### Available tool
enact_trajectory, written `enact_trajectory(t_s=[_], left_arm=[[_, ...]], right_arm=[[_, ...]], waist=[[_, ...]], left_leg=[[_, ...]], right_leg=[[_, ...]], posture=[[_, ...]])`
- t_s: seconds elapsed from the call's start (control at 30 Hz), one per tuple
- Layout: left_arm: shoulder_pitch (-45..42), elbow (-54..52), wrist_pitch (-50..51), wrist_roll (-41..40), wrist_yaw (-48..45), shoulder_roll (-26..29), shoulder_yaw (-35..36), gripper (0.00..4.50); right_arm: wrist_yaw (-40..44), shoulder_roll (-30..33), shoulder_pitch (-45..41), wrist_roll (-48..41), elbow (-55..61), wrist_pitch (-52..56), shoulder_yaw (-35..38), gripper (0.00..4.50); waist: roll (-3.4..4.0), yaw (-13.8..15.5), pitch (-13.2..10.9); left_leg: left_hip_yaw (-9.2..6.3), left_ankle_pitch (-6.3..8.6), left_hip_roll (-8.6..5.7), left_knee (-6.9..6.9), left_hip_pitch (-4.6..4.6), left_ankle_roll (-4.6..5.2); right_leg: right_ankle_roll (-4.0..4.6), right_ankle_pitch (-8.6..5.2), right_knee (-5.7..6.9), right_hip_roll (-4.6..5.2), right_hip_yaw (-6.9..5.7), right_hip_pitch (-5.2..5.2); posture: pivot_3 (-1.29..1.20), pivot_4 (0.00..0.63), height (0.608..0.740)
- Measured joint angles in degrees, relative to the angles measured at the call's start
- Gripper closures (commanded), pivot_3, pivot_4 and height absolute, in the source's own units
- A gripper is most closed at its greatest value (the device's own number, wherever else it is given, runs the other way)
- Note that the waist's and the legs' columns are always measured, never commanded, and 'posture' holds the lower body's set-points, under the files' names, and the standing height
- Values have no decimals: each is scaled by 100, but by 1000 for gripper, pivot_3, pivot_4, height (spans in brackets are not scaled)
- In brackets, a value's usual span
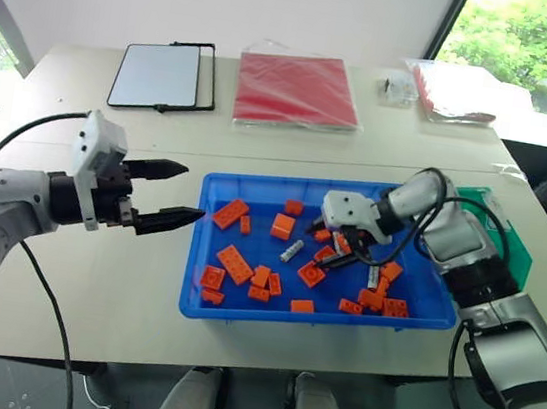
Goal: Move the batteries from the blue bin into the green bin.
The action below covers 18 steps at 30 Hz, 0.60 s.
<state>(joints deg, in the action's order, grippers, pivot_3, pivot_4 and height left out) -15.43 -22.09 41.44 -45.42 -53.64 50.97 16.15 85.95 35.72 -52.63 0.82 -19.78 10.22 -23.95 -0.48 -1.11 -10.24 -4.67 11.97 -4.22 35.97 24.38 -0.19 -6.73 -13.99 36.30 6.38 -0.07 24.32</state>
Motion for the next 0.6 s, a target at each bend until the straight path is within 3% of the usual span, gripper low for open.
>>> enact_trajectory(t_s=[0.17,0.6], left_arm=[[0,-1,-45,2,32,-43,0,0],[0,-2,-51,2,32,-41,2,0]], right_arm=[[-234,-321,-69,75,-338,-69,-17,1044],[-347,-361,196,348,-694,-685,-69,1044]], waist=[[0,15,0],[0,9,0]], left_leg=[[-1,1,-1,1,1,-5],[-1,0,-2,1,0,-6]], right_leg=[[1,0,3,1,0,1],[0,1,5,1,0,1]], posture=[[0,150,731],[0,150,731]])
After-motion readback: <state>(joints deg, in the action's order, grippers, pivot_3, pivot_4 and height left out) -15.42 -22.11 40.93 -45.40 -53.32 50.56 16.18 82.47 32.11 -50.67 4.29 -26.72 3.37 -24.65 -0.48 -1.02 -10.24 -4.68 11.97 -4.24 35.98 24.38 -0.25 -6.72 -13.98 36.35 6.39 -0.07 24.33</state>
